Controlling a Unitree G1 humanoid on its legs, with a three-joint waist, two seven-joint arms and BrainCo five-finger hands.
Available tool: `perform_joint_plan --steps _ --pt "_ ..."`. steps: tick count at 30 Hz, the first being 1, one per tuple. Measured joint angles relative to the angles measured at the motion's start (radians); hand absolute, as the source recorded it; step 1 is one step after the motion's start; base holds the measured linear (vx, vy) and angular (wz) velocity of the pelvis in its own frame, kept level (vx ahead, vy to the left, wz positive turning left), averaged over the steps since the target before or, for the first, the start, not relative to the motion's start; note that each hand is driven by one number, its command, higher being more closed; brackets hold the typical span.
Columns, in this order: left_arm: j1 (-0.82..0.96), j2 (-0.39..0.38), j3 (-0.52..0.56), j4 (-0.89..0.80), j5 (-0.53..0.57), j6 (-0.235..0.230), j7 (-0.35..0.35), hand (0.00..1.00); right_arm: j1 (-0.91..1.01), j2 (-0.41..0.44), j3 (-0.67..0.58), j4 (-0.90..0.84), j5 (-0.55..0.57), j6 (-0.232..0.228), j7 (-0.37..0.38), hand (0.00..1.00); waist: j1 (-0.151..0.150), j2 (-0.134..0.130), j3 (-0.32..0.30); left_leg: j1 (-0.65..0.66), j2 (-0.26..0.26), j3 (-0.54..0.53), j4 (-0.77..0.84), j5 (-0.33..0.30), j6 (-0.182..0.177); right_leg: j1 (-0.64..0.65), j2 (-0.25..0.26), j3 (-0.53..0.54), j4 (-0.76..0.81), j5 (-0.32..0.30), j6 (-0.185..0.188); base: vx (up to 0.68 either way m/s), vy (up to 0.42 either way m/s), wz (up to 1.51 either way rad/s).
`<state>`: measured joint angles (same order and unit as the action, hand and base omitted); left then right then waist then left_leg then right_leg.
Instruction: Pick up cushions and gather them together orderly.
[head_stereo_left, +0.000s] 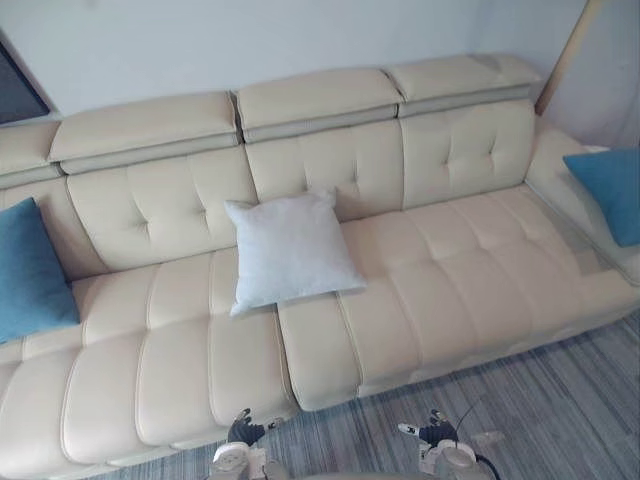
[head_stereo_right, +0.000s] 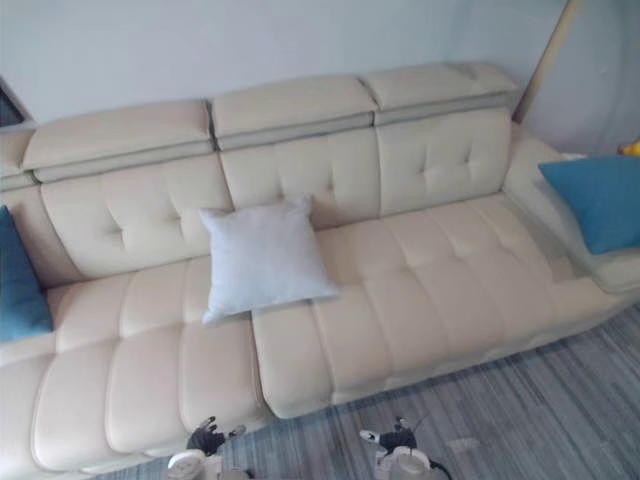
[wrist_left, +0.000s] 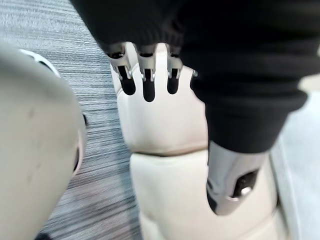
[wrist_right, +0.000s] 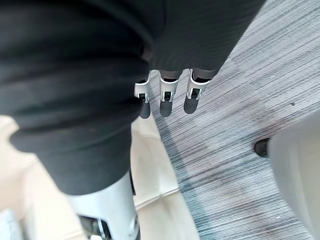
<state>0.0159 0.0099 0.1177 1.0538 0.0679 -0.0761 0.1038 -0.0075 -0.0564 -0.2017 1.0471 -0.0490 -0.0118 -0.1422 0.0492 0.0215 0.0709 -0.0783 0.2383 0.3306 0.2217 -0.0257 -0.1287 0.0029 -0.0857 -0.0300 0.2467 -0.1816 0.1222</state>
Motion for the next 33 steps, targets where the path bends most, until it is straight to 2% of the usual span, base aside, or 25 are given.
perform_joint_plan --steps 1,2,3,4,5,7,9,11,13,16,19,20,22,24,25,26,27,30,32,33 --pt "0.0 0.0 0.0 -0.001 0.0 -0.001 0.0 0.0 0.003 -0.006 0.0 0.001 0.0 0.003 -0.004 0.0 -0.004 0.005 0.004 0.007 0.0 -0.017 -0.013 0.015 -0.006 -0.002 0.004 -0.006 -0.001 0.005 -0.011 -0.18 -0.1 0.07" --pt "-0.001 0.004 0.001 -0.002 0.0 -0.003 0.001 0.0 0.006 -0.011 -0.001 0.0 0.0 0.003 -0.009 0.0 -0.008 -0.007 0.013 0.009 -0.006 -0.037 -0.021 0.029 -0.007 -0.002 0.001 -0.011 -0.005 0.006 -0.018 -0.19 -0.067 -0.05" --pt "-0.004 0.009 0.002 -0.004 0.0 -0.005 0.0 0.0 0.006 -0.003 -0.003 0.0 0.0 0.003 -0.014 0.0 -0.009 -0.016 0.017 0.011 -0.015 -0.058 -0.034 0.032 -0.011 -0.007 -0.012 -0.015 -0.016 -0.004 -0.048 -0.21 -0.039 -0.22" --pt "-0.012 0.006 0.007 -0.003 0.001 -0.004 0.0 0.0 0.006 -0.006 -0.014 0.0 0.0 0.004 -0.016 0.0 -0.008 -0.017 0.026 0.006 -0.017 -0.087 -0.022 0.001 -0.008 -0.022 -0.017 -0.015 -0.021 -0.009 -0.064 -0.27 0.011 -0.34" --pt "-0.014 0.002 0.017 -0.005 0.001 -0.004 0.0 0.0 0.005 -0.006 -0.025 -0.002 0.0 0.004 -0.017 0.0 -0.008 -0.013 0.029 0.006 -0.022 -0.107 0.006 -0.032 -0.006 -0.032 -0.02 -0.005 -0.016 -0.004 -0.063 -0.25 0.093 -0.48" --pt "-0.002 -0.006 0.038 -0.006 0.0 -0.006 -0.001 0.0 0.029 0.002 -0.026 -0.01 0.0 0.004 -0.017 0.0 -0.011 -0.013 0.029 0.024 -0.058 -0.16 0.156 -0.169 -0.004 -0.044 -0.03 0.04 -0.011 0.007 -0.049 -0.18 0.161 -0.47" --pt "0.003 -0.015 0.069 -0.017 -0.002 -0.005 -0.002 0.0 0.045 0.021 -0.034 -0.013 0.009 0.004 -0.018 0.0 -0.014 -0.011 0.027 0.044 -0.072 -0.162 0.147 -0.251 0.009 -0.065 -0.026 0.077 -0.007 0.018 -0.03 -0.19 0.221 -0.54" --pt "0.019 0.002 0.098 -0.024 -0.009 -0.005 0.001 0.0 0.059 0.04 -0.03 -0.014 0.005 0.004 -0.013 0.0 -0.015 -0.039 0.002 0.045 -0.096 -0.123 0.096 -0.252 0.011 -0.076 -0.046 0.09 -0.029 0.05 -0.035 -0.09 0.165 -0.55" --pt "0.02 0.009 0.102 -0.024 -0.01 -0.005 0.001 0.0 0.074 0.054 -0.031 -0.022 0.008 0.004 -0.014 0.0 -0.017 -0.055 -0.005 0.042 -0.112 -0.115 0.086 -0.253 0.012 -0.066 -0.029 0.074 -0.051 0.066 -0.052 0.02 0.061 -0.29" --pt "0.022 0.003 0.102 -0.018 -0.01 -0.003 0.001 0.0 0.081 0.05 -0.031 -0.032 0.008 0.003 -0.013 0.0 -0.021 -0.043 -0.011 0.051 -0.117 -0.098 0.077 -0.252 0.02 -0.059 -0.027 0.096 -0.093 0.08 -0.034 0.05 0.043 -0.28" --pt "0.016 -0.007 0.139 0.008 -0.01 -0.002 0.0 0.0 0.085 0.048 -0.03 -0.037 0.009 0.004 -0.013 0.0 -0.024 -0.038 -0.029 0.068 -0.095 -0.05 0.085 -0.238 0.03 -0.092 0.017 0.161 -0.091 0.097 -0.036 0.13 0.021 -0.68" --pt "0.01 -0.009 0.143 0.018 -0.01 -0.001 0.0 0.0 0.083 0.048 -0.029 -0.044 0.01 0.004 -0.013 0.0 -0.024 -0.033 -0.028 0.068 -0.085 -0.025 0.09 -0.238 0.031 -0.109 0.031 0.184 -0.089 0.106 -0.043 0.17 0.007 -1.08" --pt "0.002 -0.017 0.146 0.025 -0.01 0.002 0.0 0.0 0.056 0.042 -0.026 -0.043 0.01 0.004 -0.013 0.0 -0.014 -0.015 -0.021 0.084 -0.054 0.048 0.082 -0.238 0.032 -0.157 0.076 0.195 -0.065 0.152 -0.085 0.14 -0.004 -1.49" --pt "-0.004 -0.037 0.17 0.025 -0.01 0.003 0.0 0.0 0.037 0.043 -0.021 -0.047 0.009 0.004 -0.011 0.0 -0.013 0.001 -0.021 0.103 -0.032 0.129 0.069 -0.235 0.036 -0.203 0.089 0.03 -0.063 0.194 -0.126 0.09 -0.03 -1.62" --pt "-0.011 -0.045 0.17 0.022 -0.01 0.004 -0.001 0.0 0.036 0.044 -0.026 -0.049 0.009 0.003 -0.009 0.0 -0.013 0.013 -0.016 0.117 -0.023 0.171 0.058 -0.234 0.036 -0.215 0.069 -0.119 -0.061 0.175 -0.169 0.08 -0.06 -1.17" --pt "-0.015 -0.048 0.168 0.019 -0.01 0.004 -0.001 0.0 0.033 0.044 -0.034 -0.05 0.009 0.004 -0.008 0.0 -0.014 0.012 -0.016 0.132 -0.027 0.2 0.048 -0.234 0.036 -0.215 0.049 -0.241 -0.044 0.136 -0.202 0.11 -0.101 -1.13" --pt "-0.018 -0.053 0.167 0.017 -0.01 0.004 -0.002 0.0 0.036 0.041 -0.05 -0.05 0.009 0.003 -0.006 0.0 -0.016 0.01 -0.017 0.164 -0.037 0.238 0.029 -0.233 0.035 -0.211 0.031 -0.32 -0.025 0.123 -0.188 0.09 -0.092 -0.94" --pt "-0.017 -0.057 0.166 0.019 -0.01 0.005 -0.005 0.0 0.038 0.031 -0.113 -0.044 0.009 -0.001 -0.005 0.0 -0.025 0.036 -0.017 0.205 -0.04 0.25 0.04 -0.222 0.021 -0.21 0.066 -0.259 -0.01 0.111 -0.179 0.08 -0.061 -0.86" --pt "-0.015 -0.06 0.171 0.019 0.001 0.008 -0.01 0.0 0.049 0.024 -0.119 -0.043 0.01 0.001 -0.006 0.0 -0.028 0.036 -0.006 0.172 0.005 0.234 0.215 -0.218 0.022 -0.197 0.076 -0.223 0.019 0.083 -0.188 0.15 -0.137 -0.56" --pt "-0.011 -0.058 0.181 0.018 0.008 0.013 -0.01 0.0 0.057 0.023 -0.118 -0.042 0.01 0.004 -0.006 0.0 -0.034 0.034 0.001 0.139 0.037 0.206 0.351 -0.196 0.059 -0.171 0.086 -0.202 0.025 0.069 -0.192 0.12 -0.141 -0.51"
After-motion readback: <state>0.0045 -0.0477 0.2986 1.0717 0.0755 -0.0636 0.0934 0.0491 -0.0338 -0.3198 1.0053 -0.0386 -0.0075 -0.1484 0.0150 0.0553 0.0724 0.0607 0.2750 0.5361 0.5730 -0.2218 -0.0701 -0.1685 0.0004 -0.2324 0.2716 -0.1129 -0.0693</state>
